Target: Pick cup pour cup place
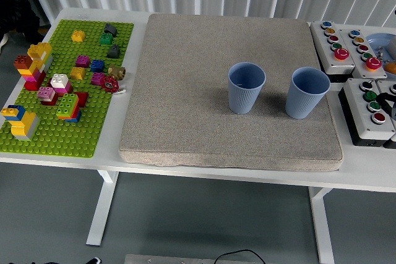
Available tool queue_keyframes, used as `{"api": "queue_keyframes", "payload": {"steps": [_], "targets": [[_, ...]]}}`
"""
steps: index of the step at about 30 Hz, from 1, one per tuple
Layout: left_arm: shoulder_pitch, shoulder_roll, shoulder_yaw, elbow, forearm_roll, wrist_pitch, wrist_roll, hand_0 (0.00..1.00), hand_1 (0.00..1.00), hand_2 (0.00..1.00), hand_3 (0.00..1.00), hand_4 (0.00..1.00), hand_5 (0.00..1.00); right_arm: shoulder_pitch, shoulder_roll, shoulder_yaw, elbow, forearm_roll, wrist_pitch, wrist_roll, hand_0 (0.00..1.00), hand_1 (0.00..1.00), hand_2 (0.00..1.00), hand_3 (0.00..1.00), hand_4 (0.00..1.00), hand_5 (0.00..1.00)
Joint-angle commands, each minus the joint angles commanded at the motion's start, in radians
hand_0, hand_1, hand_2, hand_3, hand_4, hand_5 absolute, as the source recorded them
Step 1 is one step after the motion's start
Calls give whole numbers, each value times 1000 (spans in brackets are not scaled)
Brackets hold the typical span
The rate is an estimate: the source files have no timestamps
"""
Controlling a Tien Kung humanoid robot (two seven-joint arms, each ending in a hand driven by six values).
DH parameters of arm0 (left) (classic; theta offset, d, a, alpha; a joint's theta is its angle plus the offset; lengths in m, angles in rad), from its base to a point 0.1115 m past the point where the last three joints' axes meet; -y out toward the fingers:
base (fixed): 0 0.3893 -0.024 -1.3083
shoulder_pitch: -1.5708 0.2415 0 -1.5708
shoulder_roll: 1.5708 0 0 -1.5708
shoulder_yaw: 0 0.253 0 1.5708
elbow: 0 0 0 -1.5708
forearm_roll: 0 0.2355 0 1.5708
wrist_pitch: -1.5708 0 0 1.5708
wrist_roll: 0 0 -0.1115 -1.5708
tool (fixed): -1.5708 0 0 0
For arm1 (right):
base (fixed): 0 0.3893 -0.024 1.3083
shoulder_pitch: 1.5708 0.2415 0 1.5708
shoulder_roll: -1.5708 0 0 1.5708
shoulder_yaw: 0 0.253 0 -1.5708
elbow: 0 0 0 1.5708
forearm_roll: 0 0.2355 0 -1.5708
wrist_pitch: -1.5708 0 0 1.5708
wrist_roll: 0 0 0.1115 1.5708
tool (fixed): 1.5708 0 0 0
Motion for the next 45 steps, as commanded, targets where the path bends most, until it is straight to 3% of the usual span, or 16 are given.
{"api": "queue_keyframes", "payload": {"steps": [45], "targets": [[11,-1,-6,-2,4,0,6,800,852,862,783,502,998,-6,7,-7,2,-6,10,-8,931,867,957,908,713,998]]}}
